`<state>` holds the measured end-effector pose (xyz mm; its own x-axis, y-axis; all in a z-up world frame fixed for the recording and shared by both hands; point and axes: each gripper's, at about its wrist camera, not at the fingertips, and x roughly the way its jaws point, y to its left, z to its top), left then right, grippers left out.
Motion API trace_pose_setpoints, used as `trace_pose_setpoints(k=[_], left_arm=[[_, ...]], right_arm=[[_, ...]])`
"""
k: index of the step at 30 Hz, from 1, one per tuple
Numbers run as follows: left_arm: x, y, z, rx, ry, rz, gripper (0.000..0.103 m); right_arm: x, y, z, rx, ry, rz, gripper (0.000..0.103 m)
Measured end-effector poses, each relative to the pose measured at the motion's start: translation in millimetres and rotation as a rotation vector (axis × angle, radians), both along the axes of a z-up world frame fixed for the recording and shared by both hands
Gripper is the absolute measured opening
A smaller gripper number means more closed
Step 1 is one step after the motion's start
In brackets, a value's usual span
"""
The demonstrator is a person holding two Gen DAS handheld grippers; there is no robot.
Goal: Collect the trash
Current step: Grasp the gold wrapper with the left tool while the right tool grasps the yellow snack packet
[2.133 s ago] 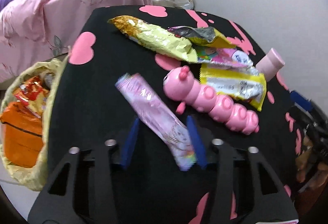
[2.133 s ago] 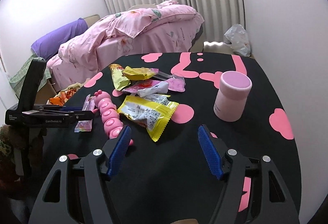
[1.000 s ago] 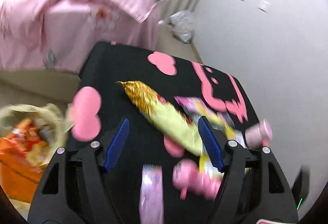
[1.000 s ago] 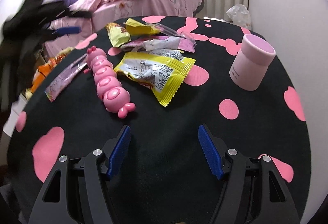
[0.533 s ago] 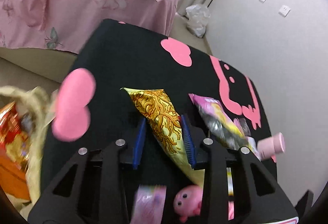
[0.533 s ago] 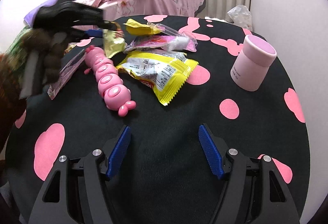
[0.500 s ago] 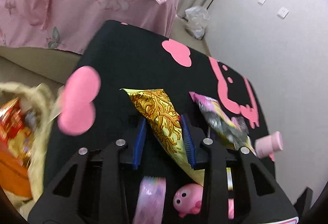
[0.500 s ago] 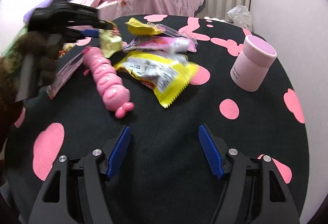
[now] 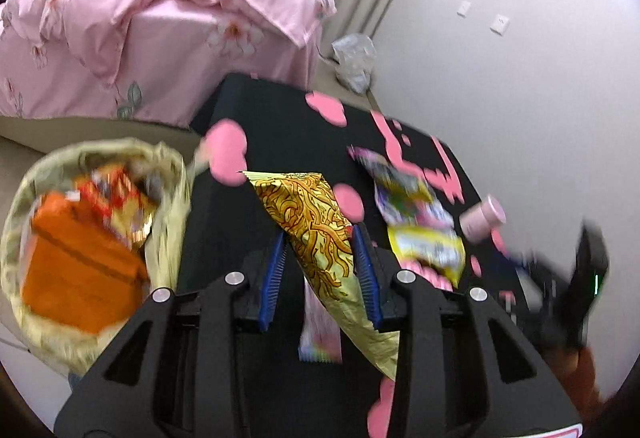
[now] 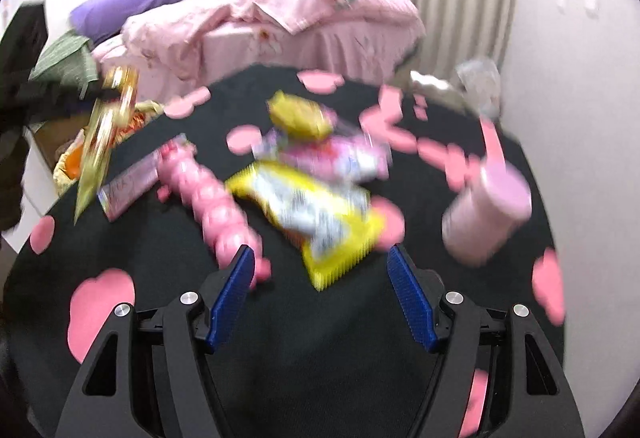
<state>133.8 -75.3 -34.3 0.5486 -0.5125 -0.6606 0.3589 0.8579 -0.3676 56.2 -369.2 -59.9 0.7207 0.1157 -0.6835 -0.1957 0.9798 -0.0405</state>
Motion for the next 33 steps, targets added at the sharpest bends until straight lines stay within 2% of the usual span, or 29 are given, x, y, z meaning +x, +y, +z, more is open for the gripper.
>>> trace_pose_setpoints(k=[4,7,9,14,17,21,24,27,31,33], left_arm=[[-25,9,-5,-0.007,-0.014,0.014,0.033],[-34,15,-3,0.028,-0.044,0.017,0.033],[-34,23,-4,0.042,-0.042,0.05,0.033],[-28,40,-14,0.01,0.011,0.1,0.033],[-28,41,-17,0.001,0.02,0.097,0.034],[-31,36,-17,0.002,0.019,0.073,0.034],[-35,35,-13,0.016,0.004,0.071,0.034],[-36,38,-10,0.02,0.001,0.084,0.034],[-38,39,-9,0.018,0.001,0.084,0.034],[-39,39,-10,0.017,0.003,0.081,0.034]], right_arm=[[39,-4,3,0.046,0.042,0.032,0.066],[59,-8,-11,0.067,0.113,0.023,0.063],[55,-5,-16,0.062,0.145,0.024,0.058],[8,7,-16,0.136,0.19,0.11,0.057],[-12,11,-3,0.081,0.135,0.094,0.057],[4,13,8,0.011,0.108,0.082,0.057],[33,20,6,0.001,0.145,0.127,0.057],[60,33,-5,-0.051,0.213,0.167,0.055],[72,38,-17,-0.07,0.271,0.187,0.051],[68,33,-16,-0.049,0.283,0.192,0.04]])
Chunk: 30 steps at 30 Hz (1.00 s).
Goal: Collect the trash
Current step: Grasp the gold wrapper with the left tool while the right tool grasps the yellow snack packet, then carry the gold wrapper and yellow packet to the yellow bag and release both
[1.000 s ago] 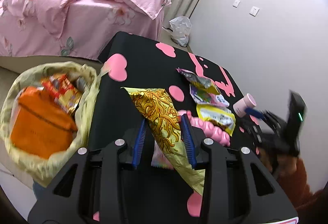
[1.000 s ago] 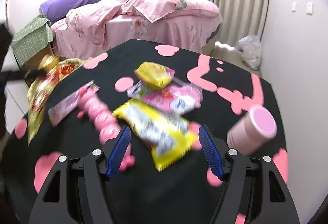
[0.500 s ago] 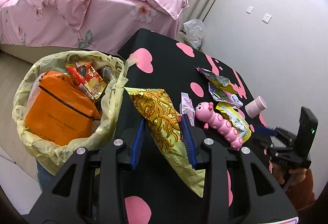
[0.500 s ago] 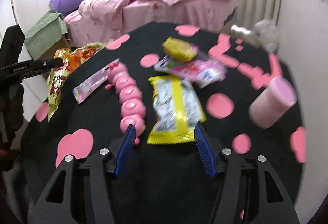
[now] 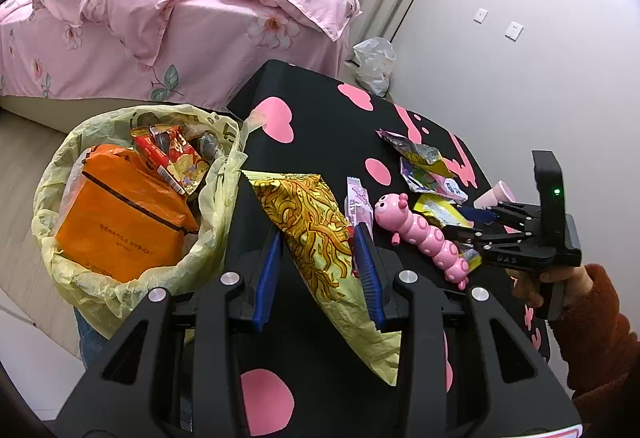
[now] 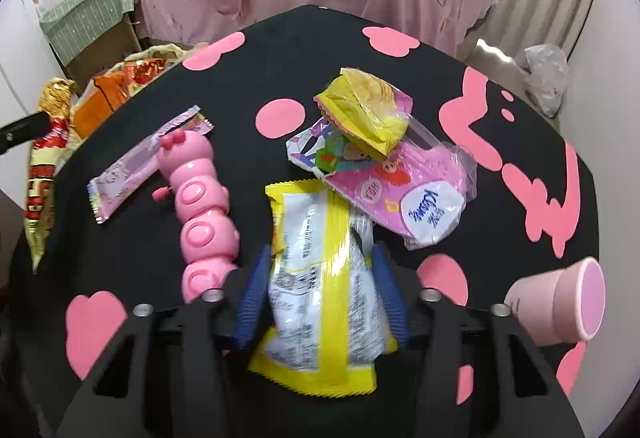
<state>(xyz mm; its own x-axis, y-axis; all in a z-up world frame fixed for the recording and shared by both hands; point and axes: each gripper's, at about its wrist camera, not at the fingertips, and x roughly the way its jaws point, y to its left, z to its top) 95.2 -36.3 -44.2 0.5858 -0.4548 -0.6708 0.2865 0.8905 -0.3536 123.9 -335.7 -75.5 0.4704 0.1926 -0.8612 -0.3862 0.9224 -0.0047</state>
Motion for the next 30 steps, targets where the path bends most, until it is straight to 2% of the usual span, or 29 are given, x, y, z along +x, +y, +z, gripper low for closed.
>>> trace_pose_setpoints(k=[3,6,15,18,21,24,30], left_arm=[[1,-1,-4,-0.009,0.013,-0.005,0.034],[0,-4,-5,-0.01,0.018,-0.018,0.034],[0,1,4,-0.02,-0.011,-0.008,0.034],[2,11,21,-0.002,-0.071,0.02,0.034],[5,28,41,0.07,-0.151,0.081,0.034],[12,51,56,0.089,-0.181,0.136,0.034],[16,94,67,0.155,-0.248,0.247,0.034]], right_arm=[[-14,-6,2,0.016,0.01,0.004,0.028],[-31,-9,8,0.009,-0.024,-0.016,0.02],[-55,-5,62,0.099,-0.195,-0.029,0.02],[-50,14,80,0.114,-0.248,0.002,0.02],[-38,39,99,0.144,-0.3,0.047,0.02],[-22,70,111,0.177,-0.34,0.1,0.02],[6,138,118,0.212,-0.343,0.215,0.02]])
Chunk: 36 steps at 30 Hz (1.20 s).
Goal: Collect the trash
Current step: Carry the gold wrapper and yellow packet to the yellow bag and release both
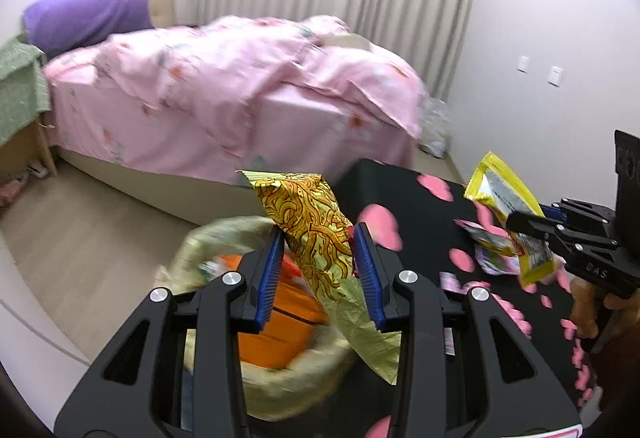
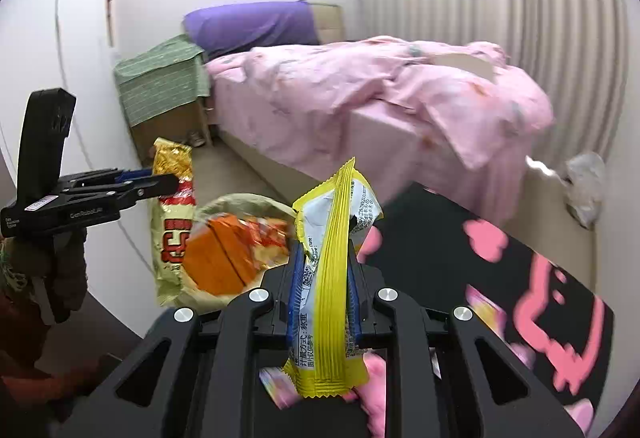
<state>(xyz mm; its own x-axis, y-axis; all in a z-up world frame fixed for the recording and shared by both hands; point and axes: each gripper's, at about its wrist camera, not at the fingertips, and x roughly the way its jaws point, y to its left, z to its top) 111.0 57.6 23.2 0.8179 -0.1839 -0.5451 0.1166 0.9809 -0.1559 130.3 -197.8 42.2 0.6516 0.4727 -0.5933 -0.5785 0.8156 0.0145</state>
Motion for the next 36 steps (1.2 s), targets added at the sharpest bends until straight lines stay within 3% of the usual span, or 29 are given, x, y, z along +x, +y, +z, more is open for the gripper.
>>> trace_pose_setpoints(k=[4,7,11,17,20,30,36], left_arm=[[4,41,2,0.067,-0.087,0.168,0.034],[16,64,-6,0.025,-0.088,0.205,0.034],[35,66,-31,0.036,-0.071,0.191,0.034],[72,53,-115,0.09,0.208,0.07,0.032],[69,48,-132,0.122,0.262,0.048,0.029],[64,52,-151,0.086,0.325,0.012,0.028],[60,67,-140,-0.034,0.275,0.032,0.03]], right_arm=[[13,42,-4,-0.03,-0.004,0.056,0.02],[31,68,-13,-0.04,0.032,0.078,0.02],[53,88,-29,-0.033,0.09,0.082,0.02],[84,110,-58,0.006,0.24,0.125,0.02],[101,124,-82,-0.03,0.318,0.128,0.02],[130,173,-134,-0.206,0.424,0.191,0.02],[114,160,-133,-0.157,0.372,0.208,0.02]])
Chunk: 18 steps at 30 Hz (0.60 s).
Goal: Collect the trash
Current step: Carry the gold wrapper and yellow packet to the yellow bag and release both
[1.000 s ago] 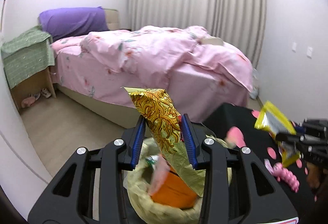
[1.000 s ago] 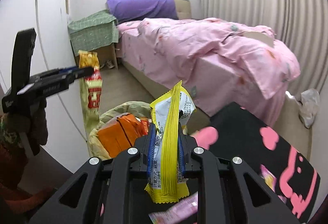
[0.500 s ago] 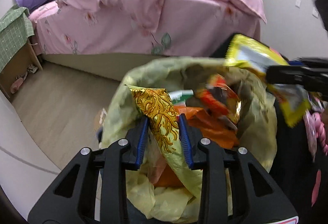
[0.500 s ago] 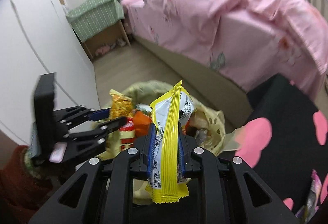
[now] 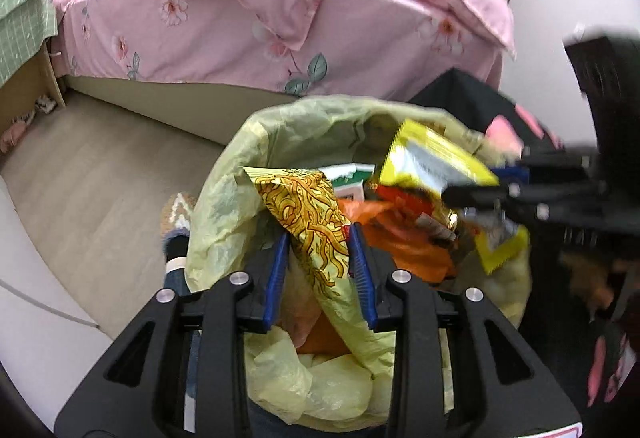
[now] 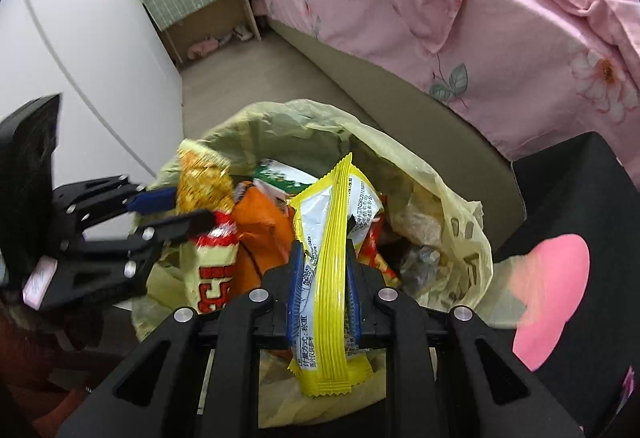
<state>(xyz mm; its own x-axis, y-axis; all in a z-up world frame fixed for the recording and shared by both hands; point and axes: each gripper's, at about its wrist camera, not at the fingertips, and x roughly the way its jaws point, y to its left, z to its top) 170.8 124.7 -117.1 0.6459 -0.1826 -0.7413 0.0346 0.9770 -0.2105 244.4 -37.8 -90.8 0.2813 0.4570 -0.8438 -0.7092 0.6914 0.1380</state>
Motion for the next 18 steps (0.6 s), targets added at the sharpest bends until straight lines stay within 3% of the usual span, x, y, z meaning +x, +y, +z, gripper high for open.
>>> trace_pose_setpoints(k=[8,10,12,18], left_arm=[[-8,13,11,-0.023,-0.003,0.031,0.034],[-9,15,15,-0.048,-0.006,0.03,0.04],[-11,16,18,-0.069,-0.017,0.028,0.049],[-23,23,36,-0.081,-0.058,0.088,0.054]], right_arm=[[-9,-6,0,0.029,-0.005,-0.003,0.02],[-10,-7,2,0.04,-0.005,-0.009,0.02],[-12,-8,6,0.047,-0.001,-0.011,0.028],[-24,-13,14,0.027,-0.026,-0.011,0.045]])
